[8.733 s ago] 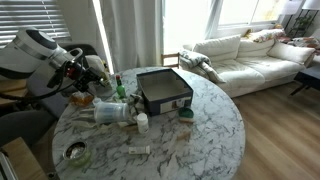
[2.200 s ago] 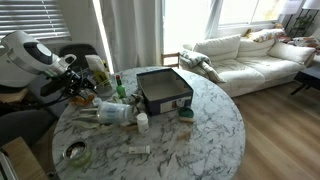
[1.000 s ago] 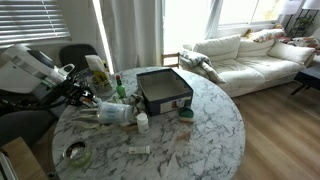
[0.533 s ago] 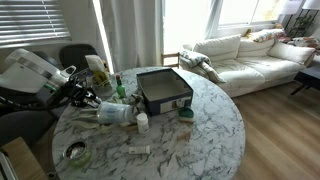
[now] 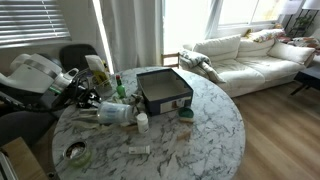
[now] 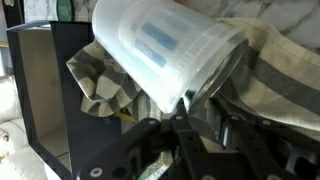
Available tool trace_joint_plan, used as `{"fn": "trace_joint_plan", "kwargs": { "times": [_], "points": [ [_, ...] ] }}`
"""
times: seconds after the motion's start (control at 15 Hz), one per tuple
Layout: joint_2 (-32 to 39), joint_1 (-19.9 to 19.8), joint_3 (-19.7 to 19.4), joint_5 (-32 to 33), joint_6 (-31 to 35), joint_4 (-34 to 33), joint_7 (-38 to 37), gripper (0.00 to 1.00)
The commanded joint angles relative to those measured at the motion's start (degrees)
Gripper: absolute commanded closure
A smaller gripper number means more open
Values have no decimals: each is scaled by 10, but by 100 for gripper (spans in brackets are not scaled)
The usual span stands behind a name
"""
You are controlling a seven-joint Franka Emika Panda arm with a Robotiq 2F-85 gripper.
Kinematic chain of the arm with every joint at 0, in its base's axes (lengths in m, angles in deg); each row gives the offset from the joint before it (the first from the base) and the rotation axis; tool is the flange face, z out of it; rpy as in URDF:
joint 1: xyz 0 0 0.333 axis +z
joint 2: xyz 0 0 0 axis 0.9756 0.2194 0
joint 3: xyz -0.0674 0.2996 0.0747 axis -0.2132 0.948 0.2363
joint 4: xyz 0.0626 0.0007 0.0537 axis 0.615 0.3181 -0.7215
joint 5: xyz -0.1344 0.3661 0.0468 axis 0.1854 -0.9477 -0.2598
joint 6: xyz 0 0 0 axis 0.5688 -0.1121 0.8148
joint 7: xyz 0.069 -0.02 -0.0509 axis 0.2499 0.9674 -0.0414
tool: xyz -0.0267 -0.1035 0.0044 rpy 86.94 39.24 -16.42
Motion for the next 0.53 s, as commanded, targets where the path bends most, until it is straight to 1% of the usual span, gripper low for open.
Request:
{"fn": "trace_joint_plan", "kwargs": {
  "times": [0.0, 0.07, 0.13, 0.2, 0.4, 0.47],
  "points": [
    [21, 1, 1, 34, -19, -11, -36, 71],
    [25, 1, 1, 38, -21, -12, -41, 74],
    [27, -16, 19, 39, -25, -13, -43, 78],
    [31, -17, 20, 42, -29, -15, -48, 92],
    [31, -22, 27, 40, -39, -21, -49, 100],
    [27, -23, 29, 39, -46, -24, -46, 99]
  ]
}}
